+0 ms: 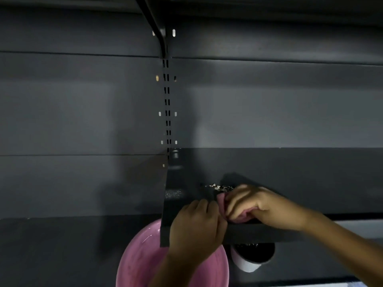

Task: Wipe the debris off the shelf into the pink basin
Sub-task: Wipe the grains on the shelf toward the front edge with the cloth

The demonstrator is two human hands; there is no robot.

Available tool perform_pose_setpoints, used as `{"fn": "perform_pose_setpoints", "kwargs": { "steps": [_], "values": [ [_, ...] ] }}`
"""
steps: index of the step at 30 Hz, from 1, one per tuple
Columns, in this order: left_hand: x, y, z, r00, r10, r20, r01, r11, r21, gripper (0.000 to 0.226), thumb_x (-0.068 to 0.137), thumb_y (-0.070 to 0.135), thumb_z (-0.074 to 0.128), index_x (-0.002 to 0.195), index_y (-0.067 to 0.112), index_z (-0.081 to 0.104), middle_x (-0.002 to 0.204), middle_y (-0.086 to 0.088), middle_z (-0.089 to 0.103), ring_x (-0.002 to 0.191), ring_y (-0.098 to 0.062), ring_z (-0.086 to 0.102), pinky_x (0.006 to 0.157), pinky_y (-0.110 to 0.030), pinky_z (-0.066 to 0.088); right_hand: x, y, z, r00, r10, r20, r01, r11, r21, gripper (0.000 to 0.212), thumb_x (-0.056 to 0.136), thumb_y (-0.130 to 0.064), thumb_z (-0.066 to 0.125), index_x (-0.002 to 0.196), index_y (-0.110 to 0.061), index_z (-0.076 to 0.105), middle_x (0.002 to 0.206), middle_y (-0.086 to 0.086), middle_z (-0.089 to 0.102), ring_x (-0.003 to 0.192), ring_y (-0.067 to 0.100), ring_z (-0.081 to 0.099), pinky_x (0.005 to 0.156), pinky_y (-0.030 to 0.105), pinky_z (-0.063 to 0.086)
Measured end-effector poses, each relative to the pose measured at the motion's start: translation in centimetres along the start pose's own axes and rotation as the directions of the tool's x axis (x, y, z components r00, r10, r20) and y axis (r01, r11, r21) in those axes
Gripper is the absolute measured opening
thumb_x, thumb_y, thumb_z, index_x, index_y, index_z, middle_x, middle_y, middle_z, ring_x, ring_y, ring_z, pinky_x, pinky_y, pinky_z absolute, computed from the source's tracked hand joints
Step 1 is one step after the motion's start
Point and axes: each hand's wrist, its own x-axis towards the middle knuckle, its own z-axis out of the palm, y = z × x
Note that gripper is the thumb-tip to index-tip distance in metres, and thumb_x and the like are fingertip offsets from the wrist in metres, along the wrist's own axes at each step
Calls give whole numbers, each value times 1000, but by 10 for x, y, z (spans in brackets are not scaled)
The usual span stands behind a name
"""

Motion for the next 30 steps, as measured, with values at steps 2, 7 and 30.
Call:
{"fn": "perform_pose_setpoints", "kwargs": {
  "steps": [2, 7, 30],
  "values": [
    [0, 0, -1, 1000, 2, 5, -2, 1000, -1, 24, 78, 30, 41, 61, 21, 55, 56, 5, 54, 46, -10, 49, 42, -20, 43, 9, 2, -2, 996, -28, -80, 23, 997, -68, 50, 64, 24, 45, 87, -9, 74, 97, 1, 73, 101, 12, 61, 93, 30, 45],
    [-2, -2, 0, 999, 23, -29, -23, 1000, -16, 22, 78, 26, 43, 61, 18, 54, 56, 2, 53, 48, -13, 48, 44, -23, 43, -16, 9, -30, 937, 122, -328, -120, 992, 27, 56, 59, 30, 48, 84, -12, 75, 96, -6, 72, 103, 10, 60, 93, 21, 45],
    [-4, -1, -3, 999, 51, -10, -51, 997, -60, 20, 76, 25, 42, 61, 18, 52, 57, 2, 52, 49, -13, 48, 44, -21, 42, 22, 10, 28, 619, 646, -446, -541, 763, 354, 28, 85, 11, 53, 108, 0, 65, 110, 7, 67, 99, 7, 65, 89, 5, 43]
  ]
}}
